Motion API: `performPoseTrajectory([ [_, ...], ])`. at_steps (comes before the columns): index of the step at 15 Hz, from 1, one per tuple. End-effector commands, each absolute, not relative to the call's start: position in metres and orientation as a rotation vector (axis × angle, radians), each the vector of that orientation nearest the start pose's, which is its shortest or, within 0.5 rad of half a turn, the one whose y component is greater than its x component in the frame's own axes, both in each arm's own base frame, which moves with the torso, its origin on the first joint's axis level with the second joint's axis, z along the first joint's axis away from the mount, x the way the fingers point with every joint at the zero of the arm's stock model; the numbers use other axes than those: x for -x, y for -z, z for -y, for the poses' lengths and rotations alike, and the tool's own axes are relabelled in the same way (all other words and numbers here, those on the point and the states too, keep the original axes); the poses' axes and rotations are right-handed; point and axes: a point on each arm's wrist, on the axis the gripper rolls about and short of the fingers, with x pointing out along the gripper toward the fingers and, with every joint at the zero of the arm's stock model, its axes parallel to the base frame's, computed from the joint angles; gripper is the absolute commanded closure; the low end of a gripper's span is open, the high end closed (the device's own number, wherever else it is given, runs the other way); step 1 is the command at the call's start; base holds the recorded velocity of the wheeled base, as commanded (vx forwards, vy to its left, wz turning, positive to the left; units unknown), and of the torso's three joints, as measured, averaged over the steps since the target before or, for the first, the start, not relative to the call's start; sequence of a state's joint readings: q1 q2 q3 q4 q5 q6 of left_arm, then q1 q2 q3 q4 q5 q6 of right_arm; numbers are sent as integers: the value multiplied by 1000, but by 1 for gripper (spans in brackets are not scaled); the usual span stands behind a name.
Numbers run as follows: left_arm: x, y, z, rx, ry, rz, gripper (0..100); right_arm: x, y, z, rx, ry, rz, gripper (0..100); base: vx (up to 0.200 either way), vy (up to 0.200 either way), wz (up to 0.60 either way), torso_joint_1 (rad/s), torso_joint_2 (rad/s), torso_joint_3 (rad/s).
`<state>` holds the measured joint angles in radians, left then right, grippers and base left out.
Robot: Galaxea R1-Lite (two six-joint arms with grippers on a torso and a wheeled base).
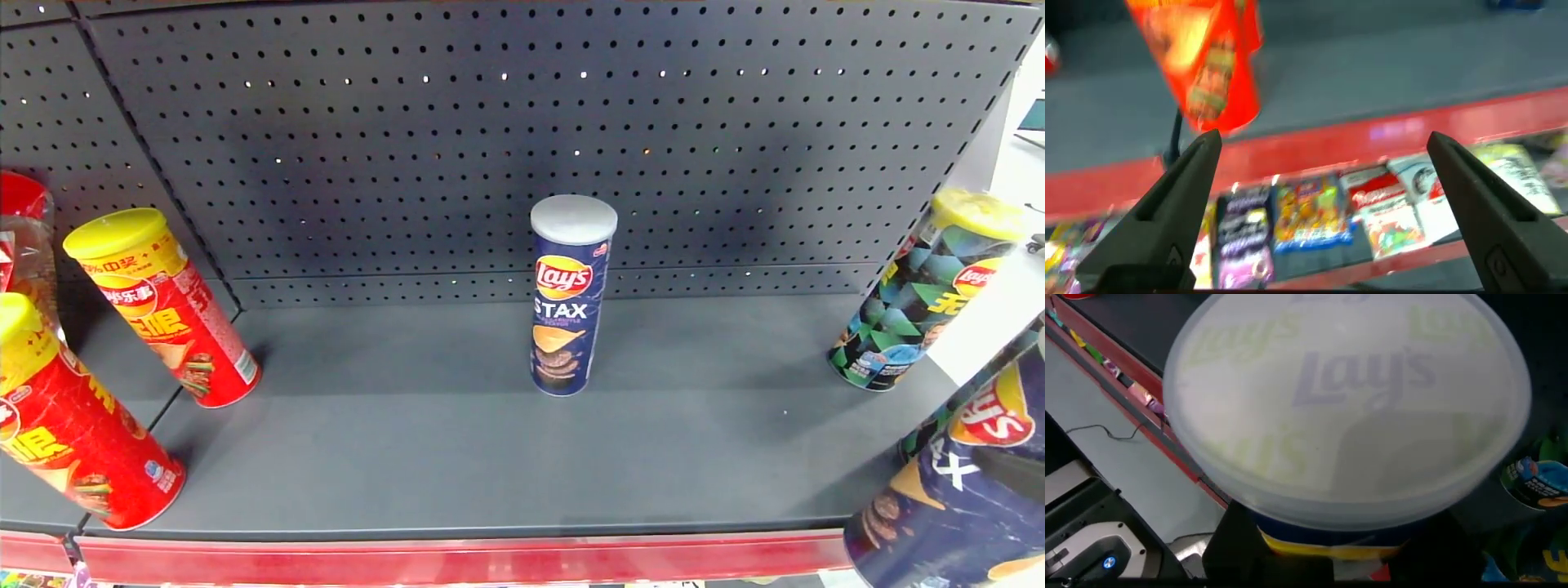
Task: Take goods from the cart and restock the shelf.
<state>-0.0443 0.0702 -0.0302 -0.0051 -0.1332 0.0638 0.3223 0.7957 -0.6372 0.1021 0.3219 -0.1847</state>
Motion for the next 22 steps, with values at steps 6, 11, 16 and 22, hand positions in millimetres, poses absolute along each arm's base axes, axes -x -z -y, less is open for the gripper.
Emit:
performPoseTrajectory([
  [6,-117,-220,38,-79,763,-191,0,-80,-234,-37,185,-696,-255,100,0,0,0,0,0,0],
  [11,-226,-221,102,-101,1010,-189,0,-86,-240,-39,183,-691,-250,100,0,0,0,0,0,0],
  [16,-286,-209,139,-158,1152,-166,0,-87,-242,-39,180,-685,-245,100,0,0,0,0,0,0],
  [22,-330,-213,182,-166,1240,-97,0,-87,-243,-39,177,-683,-244,100,0,0,0,0,0,0],
])
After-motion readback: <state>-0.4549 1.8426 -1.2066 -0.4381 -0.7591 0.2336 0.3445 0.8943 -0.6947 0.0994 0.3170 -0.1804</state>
